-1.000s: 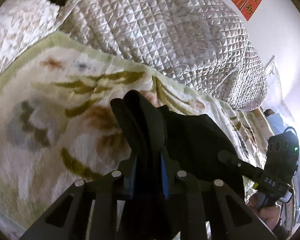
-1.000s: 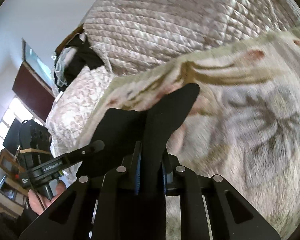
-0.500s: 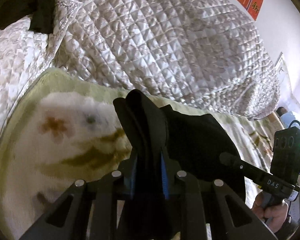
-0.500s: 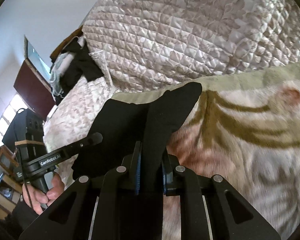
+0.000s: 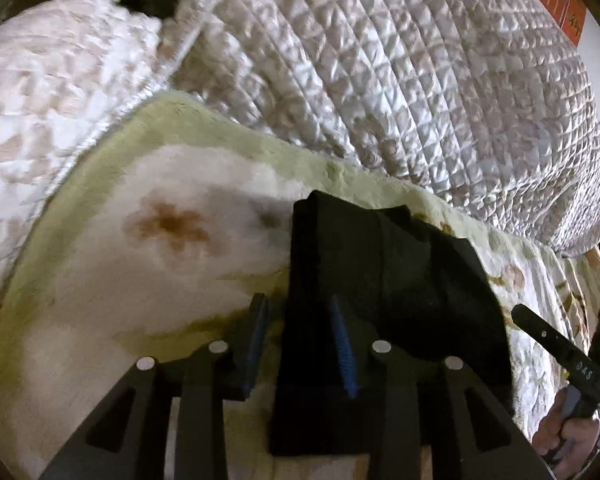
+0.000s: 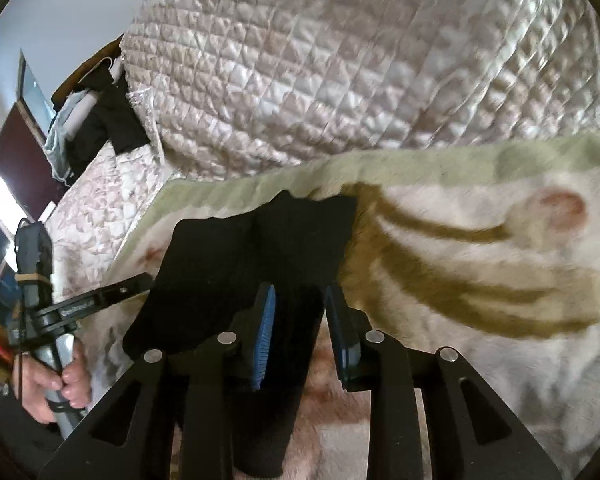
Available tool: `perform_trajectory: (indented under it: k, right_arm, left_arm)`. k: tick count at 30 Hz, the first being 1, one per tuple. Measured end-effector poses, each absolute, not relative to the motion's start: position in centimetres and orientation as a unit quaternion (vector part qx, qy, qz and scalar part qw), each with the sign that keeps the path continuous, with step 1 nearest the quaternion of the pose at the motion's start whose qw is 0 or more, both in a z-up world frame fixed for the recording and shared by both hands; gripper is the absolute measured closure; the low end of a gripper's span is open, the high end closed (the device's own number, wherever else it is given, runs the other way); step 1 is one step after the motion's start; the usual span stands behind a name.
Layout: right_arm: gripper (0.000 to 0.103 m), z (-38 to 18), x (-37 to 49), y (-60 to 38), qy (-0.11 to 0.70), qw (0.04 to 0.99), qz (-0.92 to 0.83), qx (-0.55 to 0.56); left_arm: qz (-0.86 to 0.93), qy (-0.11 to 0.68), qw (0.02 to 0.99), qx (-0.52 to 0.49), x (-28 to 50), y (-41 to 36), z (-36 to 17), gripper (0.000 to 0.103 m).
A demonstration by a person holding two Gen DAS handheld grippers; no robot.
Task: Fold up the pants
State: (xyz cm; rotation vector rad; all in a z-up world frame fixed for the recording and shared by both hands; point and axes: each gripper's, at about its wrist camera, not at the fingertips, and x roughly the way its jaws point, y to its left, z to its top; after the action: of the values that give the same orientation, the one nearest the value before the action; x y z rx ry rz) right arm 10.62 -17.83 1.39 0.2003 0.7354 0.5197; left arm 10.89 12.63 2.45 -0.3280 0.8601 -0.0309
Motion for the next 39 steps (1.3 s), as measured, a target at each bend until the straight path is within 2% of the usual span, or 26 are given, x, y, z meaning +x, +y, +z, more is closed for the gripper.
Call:
perform_trajectory:
  k: [2,4,8,16,25,32,39]
  right_arm:
    - [0.077,2.0,8.7,-16.9,0.342,0.902,0.257,0.066]
    - [0.083,1.6,7.4,-16.0,0.349,0.897,0.267,0.046]
    - [0.083,-1.6,6.1,-14.4,0.388,0.886,0.255,-0.003]
    - [0.083,0.6,6.8,-15.7,0.371,0.893,0.255,0.012]
    - [0.083,1.4,11.8,-15.4,0.358,0.899,0.254,0.018]
    - [0.083,-1.1,17.4,-15.3,0.408,0.881,0.236,0.041]
    - [0.083,1.2,13.6,-16.8,0.391,0.886,0.247,0.032]
  left_arm:
    - [-0.029,0.397,0.905,-0.152,9.1,11.7,3.6,0.069]
    - [-0.047,0.389,0.909,-0.146,7.6,10.2,4.2,0.069]
    - [-0.064,0.409,0.903,-0.116,6.2,7.9,2.7,0.069]
    - [-0.04,0.43,0.895,-0.113,5.9,8.8,1.7,0.069]
    - [-0.04,0.384,0.915,-0.12,7.2,8.9,4.8,0.069]
    - [-0.043,0.438,0.891,-0.114,10.4,7.7,1.6,0.069]
    - [-0.028,0.419,0.902,-0.097,8.6,7.2,3.4,0.069]
